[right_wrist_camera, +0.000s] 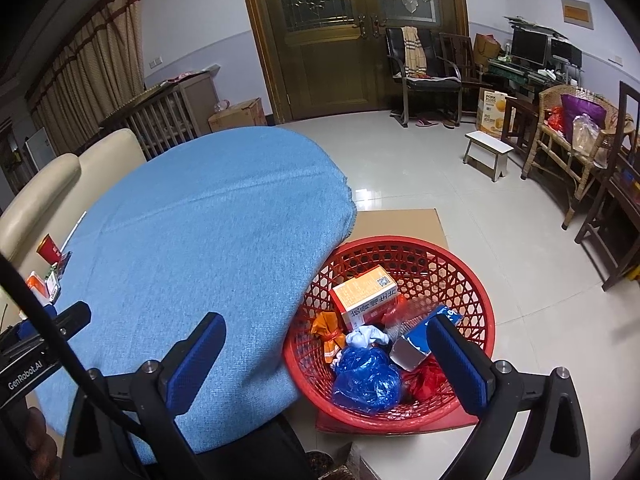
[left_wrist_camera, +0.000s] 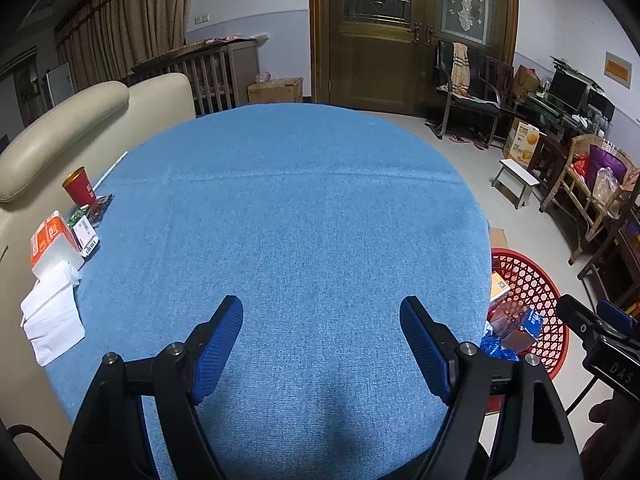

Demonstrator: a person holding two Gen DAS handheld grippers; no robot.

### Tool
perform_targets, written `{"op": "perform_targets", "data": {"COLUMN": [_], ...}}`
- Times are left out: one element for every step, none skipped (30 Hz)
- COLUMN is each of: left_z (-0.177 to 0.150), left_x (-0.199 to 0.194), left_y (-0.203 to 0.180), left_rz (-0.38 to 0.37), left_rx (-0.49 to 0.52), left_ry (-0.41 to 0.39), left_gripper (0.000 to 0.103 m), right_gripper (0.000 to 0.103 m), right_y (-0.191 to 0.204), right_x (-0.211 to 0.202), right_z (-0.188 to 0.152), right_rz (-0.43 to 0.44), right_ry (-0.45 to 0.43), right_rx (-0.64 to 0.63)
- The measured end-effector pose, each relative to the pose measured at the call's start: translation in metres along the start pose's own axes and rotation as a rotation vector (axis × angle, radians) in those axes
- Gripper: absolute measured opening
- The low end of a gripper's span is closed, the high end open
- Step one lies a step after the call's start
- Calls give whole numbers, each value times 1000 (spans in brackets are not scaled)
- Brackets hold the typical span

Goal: Collect trash

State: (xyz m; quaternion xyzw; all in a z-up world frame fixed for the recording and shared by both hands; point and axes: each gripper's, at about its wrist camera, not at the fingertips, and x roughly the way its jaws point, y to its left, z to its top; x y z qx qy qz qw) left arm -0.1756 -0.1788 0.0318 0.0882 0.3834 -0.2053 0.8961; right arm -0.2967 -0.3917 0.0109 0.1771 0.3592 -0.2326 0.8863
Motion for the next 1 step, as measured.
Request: {"op": "perform_targets", "data": {"left_z": [0], "left_x": [0], "left_y": [0], "left_rz": [-2], "left_rx": [-3], "left_ry": [1], "left_gripper": [81], "right_gripper": [102], "right_y": [0], "right_x": [0], "right_z": [0], "right_rz": [-1], "right_ry": [-1], "right_rx": [-1]}}
